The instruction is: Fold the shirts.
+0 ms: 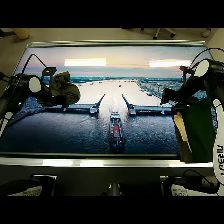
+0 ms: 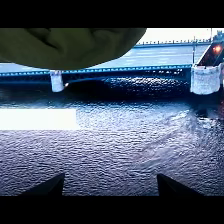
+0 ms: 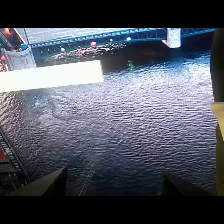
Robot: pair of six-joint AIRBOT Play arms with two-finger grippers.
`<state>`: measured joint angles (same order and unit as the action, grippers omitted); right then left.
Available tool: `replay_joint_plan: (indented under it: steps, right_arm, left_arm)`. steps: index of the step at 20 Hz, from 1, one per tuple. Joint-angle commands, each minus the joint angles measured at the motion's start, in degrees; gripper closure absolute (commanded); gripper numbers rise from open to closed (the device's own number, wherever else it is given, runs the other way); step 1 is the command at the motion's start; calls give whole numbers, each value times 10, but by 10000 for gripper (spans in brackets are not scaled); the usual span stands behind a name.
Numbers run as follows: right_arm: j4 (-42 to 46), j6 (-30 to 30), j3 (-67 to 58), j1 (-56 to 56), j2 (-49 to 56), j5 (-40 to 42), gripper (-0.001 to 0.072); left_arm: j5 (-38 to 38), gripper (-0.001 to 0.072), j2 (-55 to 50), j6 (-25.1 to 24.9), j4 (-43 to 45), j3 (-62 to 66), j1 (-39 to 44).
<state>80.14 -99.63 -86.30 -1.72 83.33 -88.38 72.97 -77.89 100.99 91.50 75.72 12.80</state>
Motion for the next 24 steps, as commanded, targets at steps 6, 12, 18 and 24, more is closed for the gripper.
replay_joint_plan:
  steps: [6, 12, 18, 24]
  right_arm:
    - [0, 0, 0, 0, 0, 0, 86]
    - [0, 0, 0, 0, 0, 0, 86]
    - [3, 0, 0, 0, 0, 89, 86]
    - [2, 20, 0, 0, 3, 119, 87]
  left_arm:
    - [0, -13, 0, 0, 0, 0, 0]
    - [0, -13, 0, 0, 0, 0, 0]
    - [-158, -13, -16, 11, -11, -3, 2]
    - [-182, 162, -124, 156, -47, 10, -94]
